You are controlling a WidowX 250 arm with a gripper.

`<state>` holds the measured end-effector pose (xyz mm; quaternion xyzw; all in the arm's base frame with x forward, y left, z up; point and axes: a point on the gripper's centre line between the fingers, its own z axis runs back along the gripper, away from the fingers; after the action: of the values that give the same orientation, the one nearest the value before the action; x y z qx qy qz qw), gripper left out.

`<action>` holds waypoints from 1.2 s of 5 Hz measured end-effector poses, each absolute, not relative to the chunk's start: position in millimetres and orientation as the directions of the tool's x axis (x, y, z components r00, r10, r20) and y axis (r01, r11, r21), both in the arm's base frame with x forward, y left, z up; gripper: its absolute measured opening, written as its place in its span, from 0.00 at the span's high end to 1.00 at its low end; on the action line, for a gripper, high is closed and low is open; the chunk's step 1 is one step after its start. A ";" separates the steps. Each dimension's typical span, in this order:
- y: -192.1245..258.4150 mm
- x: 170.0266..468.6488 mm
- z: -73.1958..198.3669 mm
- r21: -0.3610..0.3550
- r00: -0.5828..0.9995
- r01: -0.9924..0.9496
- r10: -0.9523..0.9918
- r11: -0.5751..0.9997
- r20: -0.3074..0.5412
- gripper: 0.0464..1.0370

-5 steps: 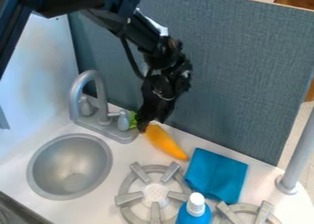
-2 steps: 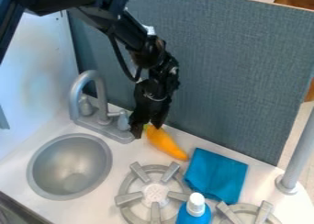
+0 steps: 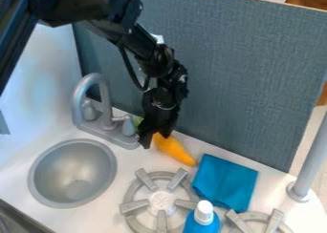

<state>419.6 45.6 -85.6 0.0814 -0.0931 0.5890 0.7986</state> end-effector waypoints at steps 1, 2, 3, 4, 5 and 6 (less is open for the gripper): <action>44.5 427.5 -93.2 0.019 0.277 -0.960 0.931 0.281 0.236 0.03; 39.8 431.4 -92.2 0.005 0.288 -0.956 0.934 0.293 0.209 0.03; 32.2 433.8 -94.1 -0.001 0.330 -0.942 0.931 0.334 0.159 0.03; 16.4 432.6 -112.6 0.018 0.447 -0.894 0.894 0.447 0.036 0.08; 12.7 438.2 -117.2 -0.001 0.496 -0.868 0.868 0.496 -0.005 0.31; 15.3 435.8 -117.3 -0.032 0.487 -0.873 0.873 0.486 -0.030 0.41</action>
<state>435.8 15.3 -117.3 -0.0216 0.0048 0.5065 0.8619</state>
